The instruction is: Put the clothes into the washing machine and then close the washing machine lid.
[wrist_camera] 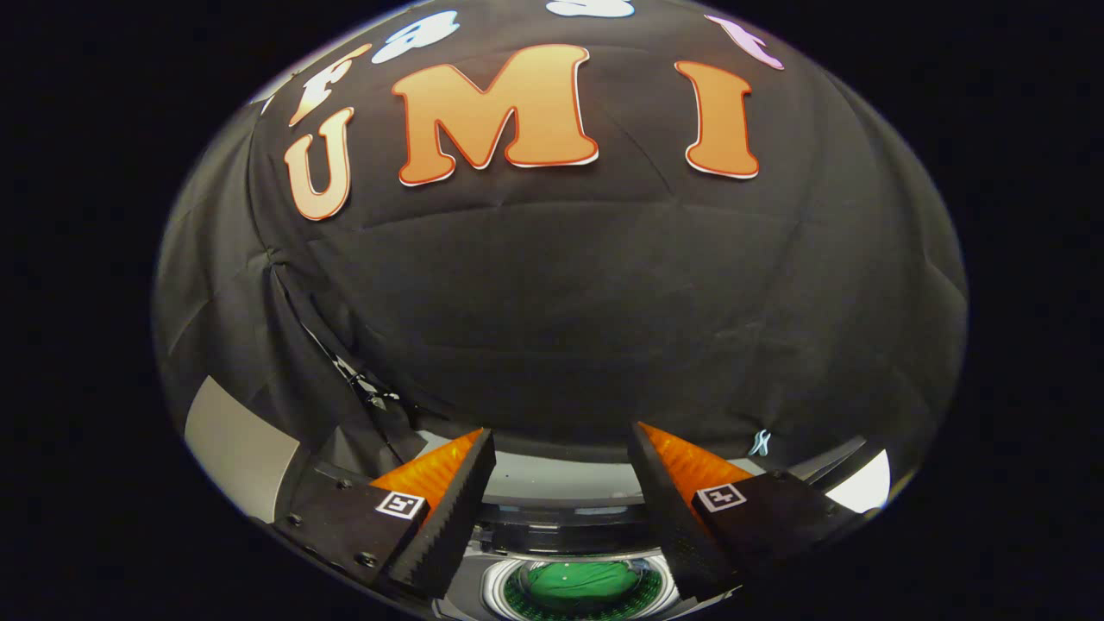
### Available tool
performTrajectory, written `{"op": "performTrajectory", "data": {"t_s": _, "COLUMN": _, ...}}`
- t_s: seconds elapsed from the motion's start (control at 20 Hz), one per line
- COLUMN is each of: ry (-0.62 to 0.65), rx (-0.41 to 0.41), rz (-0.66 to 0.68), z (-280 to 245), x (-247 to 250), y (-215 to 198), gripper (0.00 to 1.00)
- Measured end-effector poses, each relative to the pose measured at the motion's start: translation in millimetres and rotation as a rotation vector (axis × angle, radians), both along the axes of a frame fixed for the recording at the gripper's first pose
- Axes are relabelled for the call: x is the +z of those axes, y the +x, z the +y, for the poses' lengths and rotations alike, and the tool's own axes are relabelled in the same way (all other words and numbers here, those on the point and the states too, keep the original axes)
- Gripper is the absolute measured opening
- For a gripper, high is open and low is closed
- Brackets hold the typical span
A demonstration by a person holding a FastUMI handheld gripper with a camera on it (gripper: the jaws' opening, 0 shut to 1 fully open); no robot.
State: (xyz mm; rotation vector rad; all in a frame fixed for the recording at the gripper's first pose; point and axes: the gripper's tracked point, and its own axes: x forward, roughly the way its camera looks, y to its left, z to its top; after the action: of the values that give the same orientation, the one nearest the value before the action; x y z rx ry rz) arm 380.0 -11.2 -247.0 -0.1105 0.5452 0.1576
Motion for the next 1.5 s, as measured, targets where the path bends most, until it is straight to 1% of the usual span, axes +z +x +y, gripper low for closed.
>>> {"op": "performTrajectory", "data": {"t_s": 0.3, "ry": 0.002, "rx": 0.007, "rz": 0.024, "z": -1.6, "x": 0.7, "y": -18.4, "gripper": 1.0}}
{"op": "performTrajectory", "data": {"t_s": 0.65, "ry": -0.001, "rx": 0.006, "rz": 0.034, "z": -10.0, "x": -1.9, "y": -70.2, "gripper": 1.0}}
{"op": "performTrajectory", "data": {"t_s": 0.75, "ry": -0.002, "rx": 0.001, "rz": 0.026, "z": -12.0, "x": -2.7, "y": -79.3, "gripper": 1.0}}
{"op": "performTrajectory", "data": {"t_s": 1.0, "ry": -0.003, "rx": 0.007, "rz": -0.001, "z": -15.6, "x": -9.8, "y": -110.4, "gripper": 1.0}}
{"op": "performTrajectory", "data": {"t_s": 1.15, "ry": -0.006, "rx": 0.007, "rz": 0.007, "z": -20.1, "x": -20.5, "y": -134.6, "gripper": 1.0}}
{"op": "performTrajectory", "data": {"t_s": 1.3, "ry": -0.01, "rx": -0.013, "rz": 0.064, "z": -28.0, "x": -42.0, "y": -165.9, "gripper": 1.0}}
{"op": "performTrajectory", "data": {"t_s": 1.5, "ry": -0.017, "rx": -0.085, "rz": 0.108, "z": -46.6, "x": -64.2, "y": -202.0, "gripper": 1.0}}
